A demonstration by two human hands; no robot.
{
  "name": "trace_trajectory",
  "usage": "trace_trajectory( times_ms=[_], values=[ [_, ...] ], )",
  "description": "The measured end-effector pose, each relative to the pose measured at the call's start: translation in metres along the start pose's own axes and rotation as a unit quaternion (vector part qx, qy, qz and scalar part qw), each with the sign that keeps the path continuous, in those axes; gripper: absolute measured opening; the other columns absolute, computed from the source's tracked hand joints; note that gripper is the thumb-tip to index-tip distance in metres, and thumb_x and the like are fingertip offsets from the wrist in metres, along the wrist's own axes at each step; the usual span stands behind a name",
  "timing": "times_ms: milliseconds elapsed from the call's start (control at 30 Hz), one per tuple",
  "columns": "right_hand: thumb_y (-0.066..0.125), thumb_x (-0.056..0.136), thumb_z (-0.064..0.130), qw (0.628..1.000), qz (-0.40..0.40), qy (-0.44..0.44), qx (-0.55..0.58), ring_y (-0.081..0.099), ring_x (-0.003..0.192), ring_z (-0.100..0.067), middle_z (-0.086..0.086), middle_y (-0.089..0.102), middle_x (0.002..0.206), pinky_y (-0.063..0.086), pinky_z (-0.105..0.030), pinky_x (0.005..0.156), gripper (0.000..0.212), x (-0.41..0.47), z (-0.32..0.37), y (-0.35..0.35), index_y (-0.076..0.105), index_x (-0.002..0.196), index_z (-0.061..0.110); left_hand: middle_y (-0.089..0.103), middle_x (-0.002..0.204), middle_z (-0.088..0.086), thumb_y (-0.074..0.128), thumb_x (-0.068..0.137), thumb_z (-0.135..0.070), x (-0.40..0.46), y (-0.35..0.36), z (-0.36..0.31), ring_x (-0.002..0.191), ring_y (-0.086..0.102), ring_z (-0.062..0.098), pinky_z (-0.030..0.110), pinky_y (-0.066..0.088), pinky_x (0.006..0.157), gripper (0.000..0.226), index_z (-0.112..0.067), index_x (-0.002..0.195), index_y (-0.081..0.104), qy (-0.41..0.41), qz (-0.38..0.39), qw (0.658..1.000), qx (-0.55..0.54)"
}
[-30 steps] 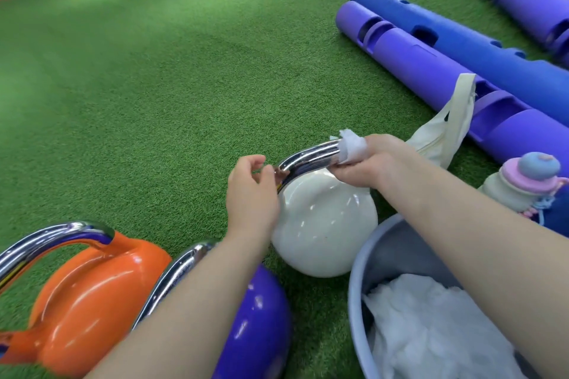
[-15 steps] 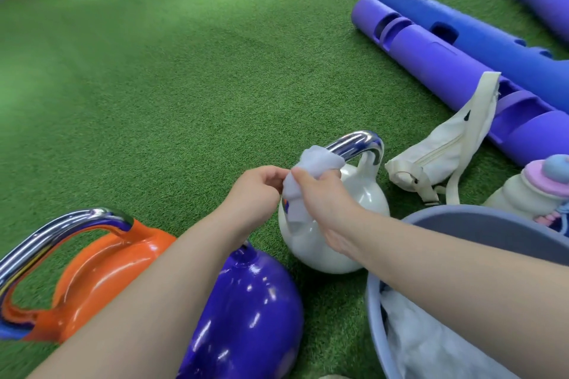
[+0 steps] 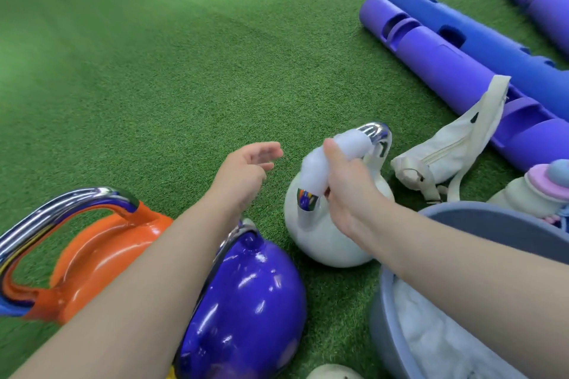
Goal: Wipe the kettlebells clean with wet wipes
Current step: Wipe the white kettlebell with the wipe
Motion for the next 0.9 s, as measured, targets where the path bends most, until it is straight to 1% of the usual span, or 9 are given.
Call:
trace_trajectory(
  times_ms=[100, 167, 333, 467, 533, 600, 733, 833, 900],
  values=[
    [0.048, 0.095, 0.037, 0.996, -0.012, -0.031, -0.087, 0.044, 0.094, -0.015, 0.002, 0.048, 0.094, 0.031, -0.020, 0.080, 0.029, -0.018, -0.010, 0.005, 0.035, 0.111, 0.015, 0.061, 0.115, -0.008, 0.032, 0.081, 0.020, 0.001, 0.002, -0.001, 0.106, 0.054, 0.010, 0.007, 0.042, 0.064, 0.061, -0.021, 0.118, 0.057, 0.007, 0.004, 1.000, 0.009],
    [0.052, 0.093, 0.036, 0.988, -0.033, -0.043, -0.142, 0.045, 0.089, -0.018, 0.002, 0.045, 0.082, 0.030, -0.023, 0.073, 0.025, -0.027, -0.020, 0.005, 0.039, 0.094, 0.015, 0.061, 0.116, -0.004, 0.032, 0.082, 0.020, 0.001, 0.007, -0.002, 0.105, 0.052, 0.010, 0.004, 0.040, 0.063, 0.059, -0.017, 0.120, 0.057, 0.014, 0.010, 1.000, 0.021],
    [0.069, 0.078, 0.045, 0.954, -0.085, -0.070, -0.279, 0.054, 0.095, -0.031, -0.015, 0.056, 0.100, 0.043, -0.040, 0.088, 0.043, -0.027, -0.028, -0.003, 0.039, 0.062, 0.019, 0.061, 0.121, -0.001, 0.033, 0.085, 0.016, -0.003, 0.014, 0.001, 0.112, 0.051, 0.009, 0.019, 0.032, 0.088, 0.052, -0.014, 0.115, 0.063, 0.001, 0.041, 0.998, 0.046],
    [0.078, 0.074, 0.029, 0.955, -0.079, -0.040, -0.283, 0.048, 0.081, -0.022, -0.009, 0.050, 0.101, 0.038, -0.027, 0.076, 0.037, -0.026, -0.034, -0.009, 0.044, 0.061, 0.022, 0.059, 0.122, 0.004, 0.032, 0.082, 0.017, -0.003, 0.010, 0.009, 0.112, 0.053, 0.015, 0.018, 0.034, 0.085, 0.053, -0.017, 0.104, 0.067, -0.032, 0.044, 0.997, 0.055],
    [0.079, 0.073, 0.021, 0.962, -0.070, -0.020, -0.263, 0.050, 0.083, -0.020, -0.008, 0.054, 0.108, 0.036, -0.024, 0.076, 0.022, -0.026, -0.041, -0.010, 0.058, 0.079, 0.018, 0.057, 0.126, 0.009, 0.032, 0.082, 0.015, -0.004, 0.011, 0.010, 0.084, 0.055, 0.011, 0.004, 0.040, 0.058, 0.052, -0.019, 0.099, 0.069, -0.039, 0.050, 0.997, 0.053],
    [0.079, 0.073, 0.021, 0.960, -0.070, -0.013, -0.272, 0.055, 0.084, -0.021, -0.006, 0.060, 0.107, 0.038, -0.024, 0.076, 0.024, -0.026, -0.045, -0.010, 0.059, 0.085, 0.021, 0.059, 0.117, 0.009, 0.033, 0.083, 0.013, -0.003, 0.012, 0.011, 0.067, 0.046, 0.007, 0.009, 0.038, 0.042, 0.052, -0.022, 0.093, 0.069, -0.045, 0.060, 0.996, 0.051],
    [0.073, 0.078, 0.021, 0.928, -0.064, -0.007, -0.366, 0.055, 0.079, -0.023, -0.001, 0.059, 0.081, 0.037, -0.025, 0.068, 0.020, -0.026, -0.044, -0.011, 0.054, 0.075, 0.024, 0.060, 0.084, 0.007, 0.034, 0.082, 0.011, -0.001, 0.015, 0.014, 0.071, 0.041, 0.015, 0.021, 0.025, 0.053, 0.053, -0.029, 0.081, 0.068, -0.043, 0.062, 0.995, 0.060],
    [0.067, 0.080, 0.019, 0.901, -0.058, -0.013, -0.430, 0.053, 0.076, -0.024, -0.001, 0.058, 0.077, 0.037, -0.025, 0.067, 0.014, -0.024, -0.043, -0.012, 0.055, 0.075, 0.024, 0.062, 0.089, 0.009, 0.037, 0.084, 0.007, -0.005, 0.016, 0.003, 0.059, 0.042, 0.016, 0.023, 0.029, 0.049, 0.047, -0.028, 0.089, 0.068, -0.010, 0.045, 0.993, 0.110],
    [0.063, 0.082, 0.019, 0.889, -0.058, -0.027, -0.453, 0.053, 0.075, -0.026, -0.001, 0.056, 0.075, 0.037, -0.026, 0.066, 0.014, -0.025, -0.040, -0.011, 0.053, 0.073, 0.022, 0.060, 0.095, 0.007, 0.041, 0.086, 0.001, -0.014, 0.021, -0.012, 0.067, 0.051, 0.017, 0.026, 0.040, 0.056, 0.038, -0.021, 0.103, 0.067, 0.042, 0.024, 0.977, 0.206]
  ],
)
Point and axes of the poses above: each hand's wrist, its own x-axis towards the middle knuckle, its own y-axis out of the palm, z = x × y, the point moved 10 cm from there along x, towards the middle knuckle
